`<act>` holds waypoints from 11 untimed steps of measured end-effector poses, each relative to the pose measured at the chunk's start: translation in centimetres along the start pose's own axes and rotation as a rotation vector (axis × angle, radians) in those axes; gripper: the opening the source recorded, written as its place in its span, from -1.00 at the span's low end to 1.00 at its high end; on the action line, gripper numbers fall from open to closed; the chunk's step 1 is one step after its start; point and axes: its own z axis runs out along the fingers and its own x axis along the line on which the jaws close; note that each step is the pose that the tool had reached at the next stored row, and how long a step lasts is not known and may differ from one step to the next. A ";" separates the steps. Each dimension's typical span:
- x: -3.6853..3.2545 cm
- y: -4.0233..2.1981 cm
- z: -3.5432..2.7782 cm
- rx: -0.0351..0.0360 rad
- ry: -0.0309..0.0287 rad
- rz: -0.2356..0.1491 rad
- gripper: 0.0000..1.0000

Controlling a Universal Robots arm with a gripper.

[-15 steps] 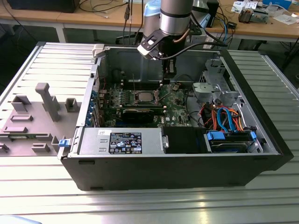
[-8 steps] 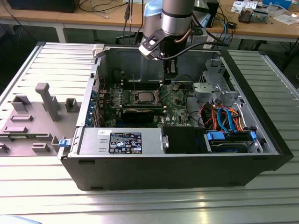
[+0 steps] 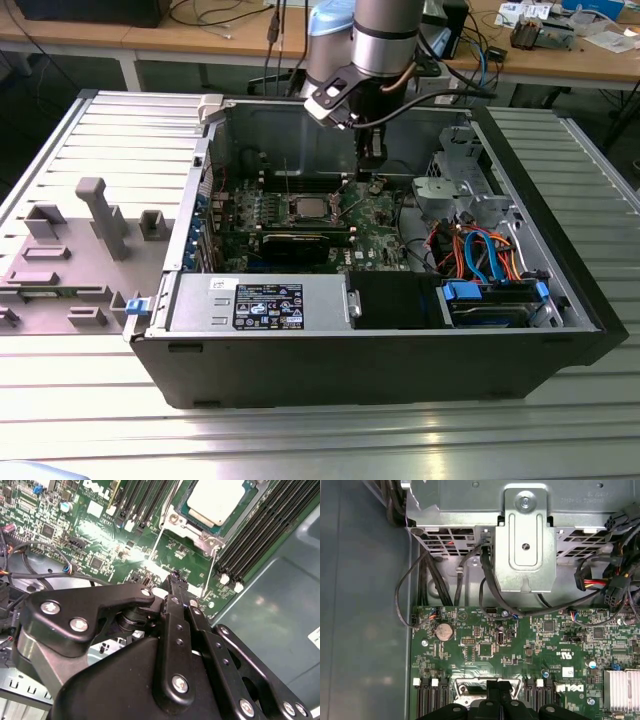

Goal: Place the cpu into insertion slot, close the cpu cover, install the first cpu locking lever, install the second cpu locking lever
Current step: 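Close the cpu cover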

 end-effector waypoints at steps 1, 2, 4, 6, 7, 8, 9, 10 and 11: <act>0.02 0.08 0.01 0.0001 -0.0008 0.000 -0.79; 0.03 0.16 0.03 0.0000 -0.0014 0.000 -0.79; 0.07 0.38 0.08 0.0000 -0.0033 0.000 -0.79; 0.11 0.64 0.15 0.0002 -0.0063 0.000 -0.79; 0.12 0.76 0.19 0.0003 -0.0073 0.000 -0.79; 0.14 0.90 0.25 0.0004 -0.0086 0.000 -0.79; 0.15 1.00 0.29 0.0005 -0.0094 0.000 -0.79; 0.18 1.25 0.40 0.0005 -0.0111 0.000 -0.79; 0.21 1.36 0.46 0.0007 -0.0120 0.000 -0.79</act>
